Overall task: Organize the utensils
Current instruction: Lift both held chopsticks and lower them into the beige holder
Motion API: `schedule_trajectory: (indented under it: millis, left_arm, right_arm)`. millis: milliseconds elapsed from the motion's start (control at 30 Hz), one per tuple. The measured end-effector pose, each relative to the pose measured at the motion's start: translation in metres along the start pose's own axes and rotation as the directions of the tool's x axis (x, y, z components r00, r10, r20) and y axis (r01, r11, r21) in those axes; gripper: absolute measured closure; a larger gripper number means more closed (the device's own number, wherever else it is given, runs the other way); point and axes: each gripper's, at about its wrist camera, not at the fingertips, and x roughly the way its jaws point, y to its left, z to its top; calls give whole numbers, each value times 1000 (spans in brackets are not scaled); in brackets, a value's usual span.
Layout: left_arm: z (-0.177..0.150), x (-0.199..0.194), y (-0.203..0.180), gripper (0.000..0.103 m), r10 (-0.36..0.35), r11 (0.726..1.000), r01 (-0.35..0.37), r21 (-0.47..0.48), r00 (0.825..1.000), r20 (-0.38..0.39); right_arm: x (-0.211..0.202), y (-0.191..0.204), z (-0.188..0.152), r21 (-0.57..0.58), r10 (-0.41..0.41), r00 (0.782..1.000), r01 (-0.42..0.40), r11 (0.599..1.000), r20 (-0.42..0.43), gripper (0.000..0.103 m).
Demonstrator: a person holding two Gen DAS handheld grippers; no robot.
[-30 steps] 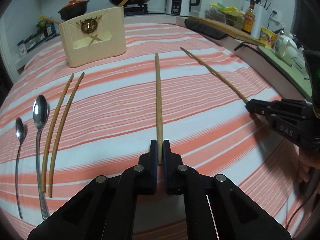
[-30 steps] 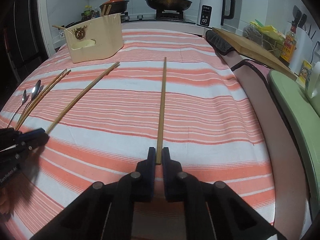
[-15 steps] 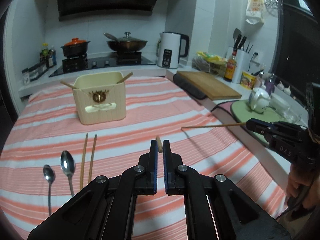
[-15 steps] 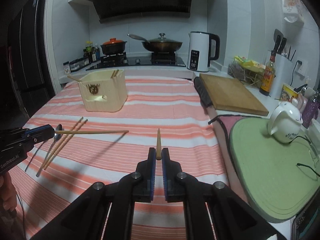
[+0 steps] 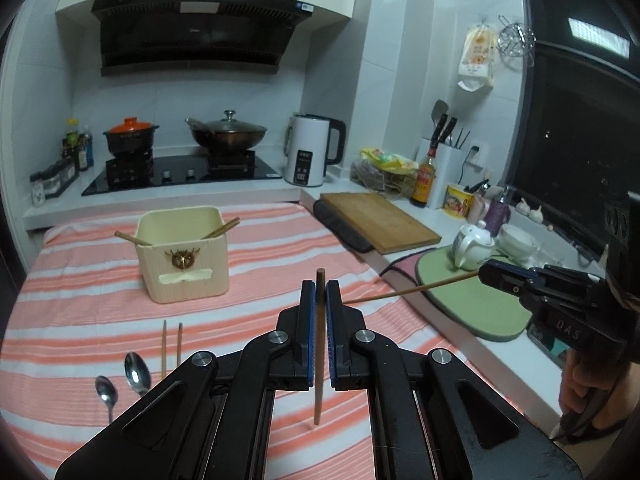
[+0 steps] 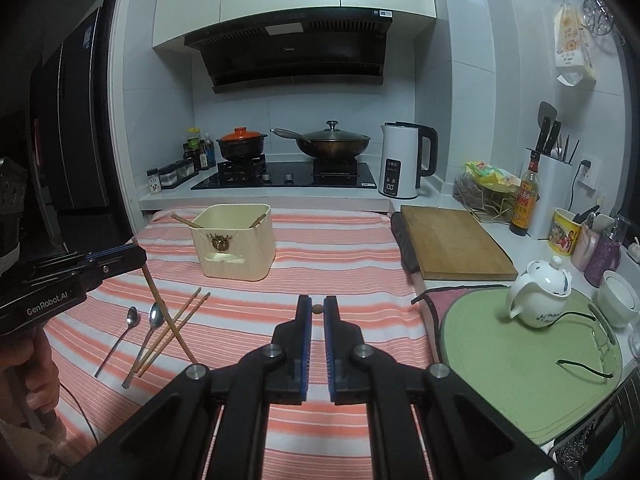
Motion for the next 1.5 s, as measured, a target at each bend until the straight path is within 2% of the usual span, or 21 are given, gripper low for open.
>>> schedule_trajectory:
  millis: [267,633,800,967,1067,1267,1367,1500]
  left_arm:
    - [5,-15,1,100,0,1000,0,0,999,32]
    - [17,-31,23,100,4,999,-2,-34,999,37]
    - [39,-32,49,100,16,998,-15,-62,1000,18]
    - [81,-37,77,100,51,997,-47,-66,997,64]
    - [112,-40,92,100,90,995,-83,-60,989,120]
    - [161,-21,129,100,188,982,-177,-70,958,215]
    - [171,0,151,100,230,972,-212,-98,944,238]
    - [170,36,176,100,267,962,-245,-121,937,224]
  right_arm:
    - [-16,3,16,34,48,998,-50,998,32,97]
    - [-17,22,36,22,101,991,-103,994,87,97]
    - [-7,32,54,15,136,986,-138,990,96,97]
    - [-1,49,84,-2,152,976,-153,988,157,97]
    - [8,63,109,-26,160,968,-158,987,195,97]
    - [45,94,155,-72,162,962,-150,986,221,97]
    - [73,105,172,-75,167,960,-154,985,225,97]
    - [115,117,183,-82,169,964,-155,985,207,97]
